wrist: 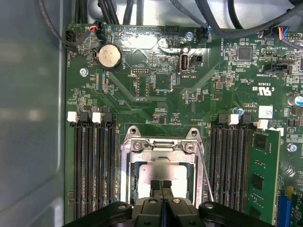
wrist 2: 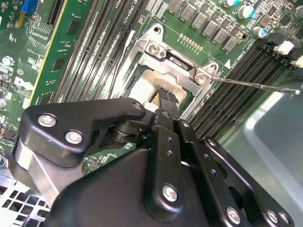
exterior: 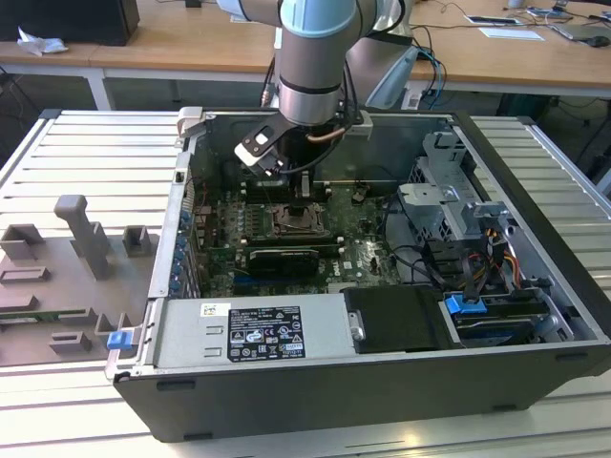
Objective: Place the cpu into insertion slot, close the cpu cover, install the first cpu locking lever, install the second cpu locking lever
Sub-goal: 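Install the first cpu locking lever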
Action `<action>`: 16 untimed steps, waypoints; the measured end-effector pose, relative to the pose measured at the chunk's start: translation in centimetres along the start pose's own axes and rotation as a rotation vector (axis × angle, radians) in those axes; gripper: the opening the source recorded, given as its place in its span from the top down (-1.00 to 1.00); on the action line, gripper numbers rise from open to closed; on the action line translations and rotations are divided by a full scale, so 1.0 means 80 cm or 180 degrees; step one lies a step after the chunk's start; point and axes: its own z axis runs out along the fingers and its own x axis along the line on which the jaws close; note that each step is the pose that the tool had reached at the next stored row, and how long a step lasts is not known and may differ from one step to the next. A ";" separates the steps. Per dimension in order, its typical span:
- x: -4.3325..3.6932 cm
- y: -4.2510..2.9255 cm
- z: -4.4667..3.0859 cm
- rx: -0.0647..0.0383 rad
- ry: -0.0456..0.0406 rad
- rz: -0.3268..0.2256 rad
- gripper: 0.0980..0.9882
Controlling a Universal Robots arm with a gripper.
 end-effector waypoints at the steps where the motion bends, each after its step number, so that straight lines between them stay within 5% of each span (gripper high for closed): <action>1: 0.000 0.0000 -0.0003 0.0000 0.0000 0.0000 0.98; 16: 0.000 -0.0001 -0.0053 -0.0001 0.0016 0.0000 0.98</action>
